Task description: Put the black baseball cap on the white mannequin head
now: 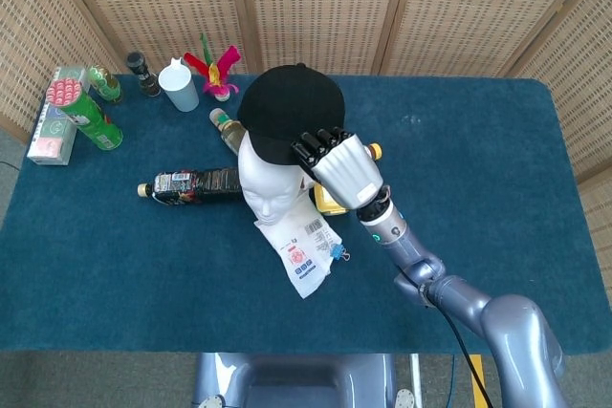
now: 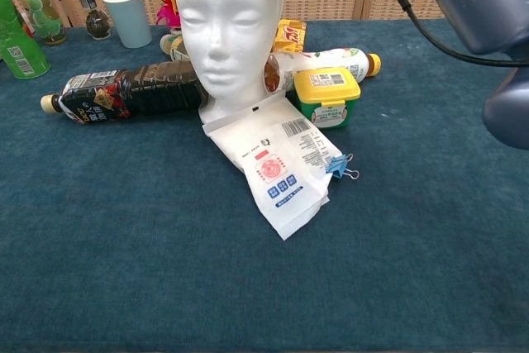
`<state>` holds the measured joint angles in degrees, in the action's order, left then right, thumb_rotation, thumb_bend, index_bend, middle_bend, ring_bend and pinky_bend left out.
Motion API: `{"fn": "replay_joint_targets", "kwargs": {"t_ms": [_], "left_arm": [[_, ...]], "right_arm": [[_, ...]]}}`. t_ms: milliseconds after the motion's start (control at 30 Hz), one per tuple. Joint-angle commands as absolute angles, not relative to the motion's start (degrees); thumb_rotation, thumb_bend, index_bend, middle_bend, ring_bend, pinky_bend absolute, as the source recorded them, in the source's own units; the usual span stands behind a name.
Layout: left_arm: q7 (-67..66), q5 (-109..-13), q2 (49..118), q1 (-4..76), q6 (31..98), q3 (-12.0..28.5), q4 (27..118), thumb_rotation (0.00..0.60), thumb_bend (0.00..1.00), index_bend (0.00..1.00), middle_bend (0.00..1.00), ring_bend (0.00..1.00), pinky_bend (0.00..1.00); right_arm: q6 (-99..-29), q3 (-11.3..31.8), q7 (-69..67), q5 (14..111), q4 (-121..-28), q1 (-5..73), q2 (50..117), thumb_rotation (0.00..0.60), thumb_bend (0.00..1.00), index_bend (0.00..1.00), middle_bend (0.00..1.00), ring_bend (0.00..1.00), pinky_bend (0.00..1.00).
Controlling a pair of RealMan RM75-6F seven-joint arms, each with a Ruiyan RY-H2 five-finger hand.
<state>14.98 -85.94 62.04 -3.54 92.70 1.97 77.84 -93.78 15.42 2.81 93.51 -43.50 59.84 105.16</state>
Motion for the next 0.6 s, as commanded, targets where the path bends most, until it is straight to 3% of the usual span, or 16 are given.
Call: {"fn": "replay_joint_targets", "kwargs": {"t_ms": [33, 600], "left_arm": [[15.2, -85.92, 62.21, -3.54, 92.61, 1.97, 77.53, 0.6, 0.28, 0.63, 0.49, 0.37, 0.35], [17.42, -86.25, 63.06, -3.04, 91.73, 1.99, 75.24, 0.6, 0.29, 0.63, 0.49, 0.37, 0.35]], "right_arm": [[-93.95, 14.65, 4.57, 94.29, -45.52, 59.39, 104.42, 0.6, 0.43, 0.67, 0.67, 0.78, 0.93], [-91.69, 12.48, 14.21, 96.95, -54.95, 57.8, 102.12, 0.6, 0.43, 0.67, 0.67, 0.78, 0.92]]}}
